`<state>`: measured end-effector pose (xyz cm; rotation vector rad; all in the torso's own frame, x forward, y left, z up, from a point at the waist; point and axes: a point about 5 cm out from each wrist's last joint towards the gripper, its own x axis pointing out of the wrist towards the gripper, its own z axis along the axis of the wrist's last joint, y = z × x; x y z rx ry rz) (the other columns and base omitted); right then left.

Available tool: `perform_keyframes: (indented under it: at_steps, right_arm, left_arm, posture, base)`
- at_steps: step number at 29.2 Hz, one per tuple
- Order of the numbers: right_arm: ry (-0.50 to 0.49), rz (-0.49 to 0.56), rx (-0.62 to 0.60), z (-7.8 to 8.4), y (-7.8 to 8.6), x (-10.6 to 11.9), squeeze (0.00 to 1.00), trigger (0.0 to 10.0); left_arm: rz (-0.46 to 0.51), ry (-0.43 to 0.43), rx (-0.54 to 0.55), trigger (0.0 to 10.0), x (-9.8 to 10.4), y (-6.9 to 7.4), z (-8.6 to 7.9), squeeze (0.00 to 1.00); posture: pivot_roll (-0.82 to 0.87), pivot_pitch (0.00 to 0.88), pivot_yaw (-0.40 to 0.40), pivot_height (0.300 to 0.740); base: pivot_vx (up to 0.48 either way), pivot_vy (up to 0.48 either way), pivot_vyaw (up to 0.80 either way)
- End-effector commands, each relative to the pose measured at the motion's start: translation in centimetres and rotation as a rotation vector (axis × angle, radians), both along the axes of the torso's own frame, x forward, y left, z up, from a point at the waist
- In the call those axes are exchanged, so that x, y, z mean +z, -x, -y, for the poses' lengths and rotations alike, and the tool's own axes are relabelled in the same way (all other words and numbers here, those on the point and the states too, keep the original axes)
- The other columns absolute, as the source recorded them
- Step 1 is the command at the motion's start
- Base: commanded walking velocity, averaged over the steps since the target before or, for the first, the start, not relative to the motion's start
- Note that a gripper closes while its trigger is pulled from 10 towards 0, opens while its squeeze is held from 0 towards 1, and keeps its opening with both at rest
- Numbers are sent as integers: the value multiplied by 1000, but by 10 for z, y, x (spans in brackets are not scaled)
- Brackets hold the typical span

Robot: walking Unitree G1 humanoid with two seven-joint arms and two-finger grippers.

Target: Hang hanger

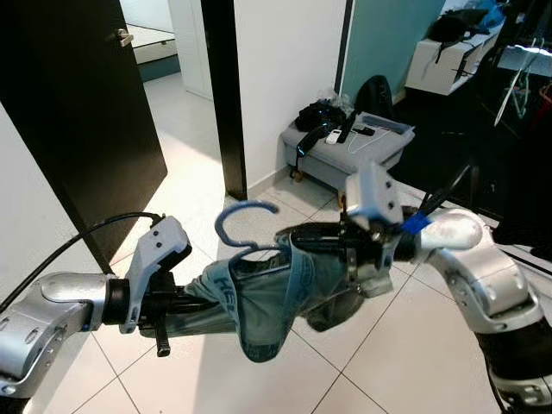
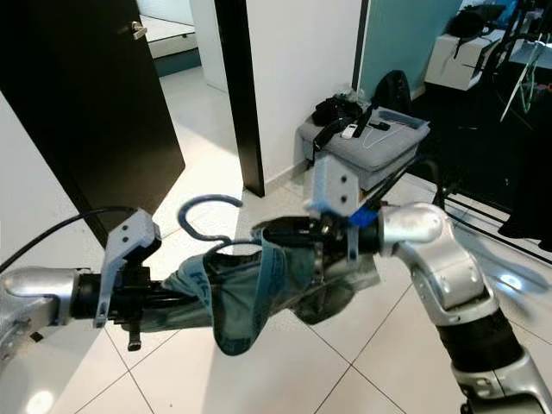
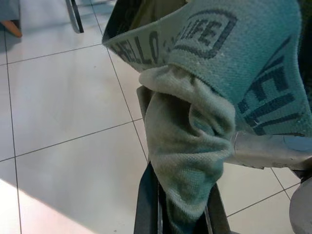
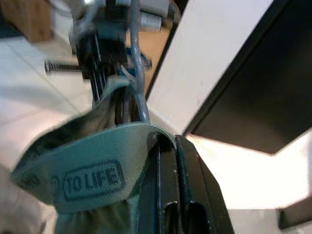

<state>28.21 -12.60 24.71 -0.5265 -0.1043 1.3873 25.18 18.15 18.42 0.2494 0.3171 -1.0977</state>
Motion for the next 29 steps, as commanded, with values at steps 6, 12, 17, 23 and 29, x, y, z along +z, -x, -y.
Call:
perform_keyframes:
  at_steps: [6, 12, 17, 23, 29]
  right_arm:
    - [84, -59, -46, 9, -4, -18, 1000, 10000]
    - [107, -25, -92, 22, -10, -9, 1000, 10000]
    - [76, 38, -235, 53, -21, 13, 1000, 10000]
    - [-182, 118, -504, 83, -43, 39, 1000, 10000]
    - [-425, 52, -722, 108, -55, 28, 1000, 10000]
  left_arm:
    - [81, 21, 26, 10000, 13, -6, -3, 0]
    - [68, -35, 33, 10000, 7, -8, -9, 0]
    - [66, -27, 112, 10000, 2, -14, -16, 0]
    - [89, 35, 230, 10000, 2, -22, -19, 0]
    - [66, 170, 388, 10000, -5, -25, -24, 0]
  posture:
    - [-26, 0, 26, 740]
    - [-28, 0, 47, 740]
    - [-27, 5, 45, 740]
    - [-24, 9, 45, 740]
    - [-17, 15, 45, 740]
  base:
    - [0, 0, 0]
    - [0, 0, 0]
    - [0, 0, 0]
    - [0, 0, 0]
    - [0, 0, 0]
